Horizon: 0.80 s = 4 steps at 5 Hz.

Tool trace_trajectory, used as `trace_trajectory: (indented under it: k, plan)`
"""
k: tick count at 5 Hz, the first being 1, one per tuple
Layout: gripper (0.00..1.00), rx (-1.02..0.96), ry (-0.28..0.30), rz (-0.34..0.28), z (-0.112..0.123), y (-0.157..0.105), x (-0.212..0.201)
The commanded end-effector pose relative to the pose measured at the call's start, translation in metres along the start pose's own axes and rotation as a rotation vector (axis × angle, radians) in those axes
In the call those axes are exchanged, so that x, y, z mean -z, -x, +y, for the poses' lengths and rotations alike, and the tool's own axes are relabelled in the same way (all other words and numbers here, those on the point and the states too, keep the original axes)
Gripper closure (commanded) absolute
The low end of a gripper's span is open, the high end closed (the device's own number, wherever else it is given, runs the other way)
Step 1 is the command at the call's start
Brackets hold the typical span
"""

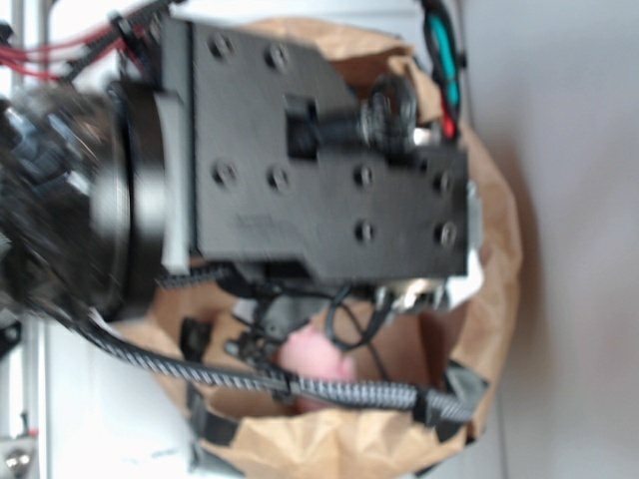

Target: Grab the pink bunny.

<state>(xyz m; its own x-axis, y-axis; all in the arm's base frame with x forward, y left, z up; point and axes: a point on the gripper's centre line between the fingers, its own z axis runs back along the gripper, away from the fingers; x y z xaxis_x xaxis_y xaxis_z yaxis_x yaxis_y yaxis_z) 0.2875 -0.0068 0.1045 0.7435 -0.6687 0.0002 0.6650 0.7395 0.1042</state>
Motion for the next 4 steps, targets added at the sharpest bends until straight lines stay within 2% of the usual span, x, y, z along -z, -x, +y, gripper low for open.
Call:
trace_trajectory:
  k: [1, 2, 3, 4]
  plan:
    - [0.0, 0.173, 0.007, -0.083, 0.011, -0.029, 0.014]
    - [0.0, 0.221, 0.049, -0.134, 0.029, -0.034, 0.013]
    - [0.0, 0.329, 0.08, -0.241, 0.051, -0.034, 0.021]
    - [0.0, 0.331, 0.06, -0.224, 0.063, -0.033, 0.016]
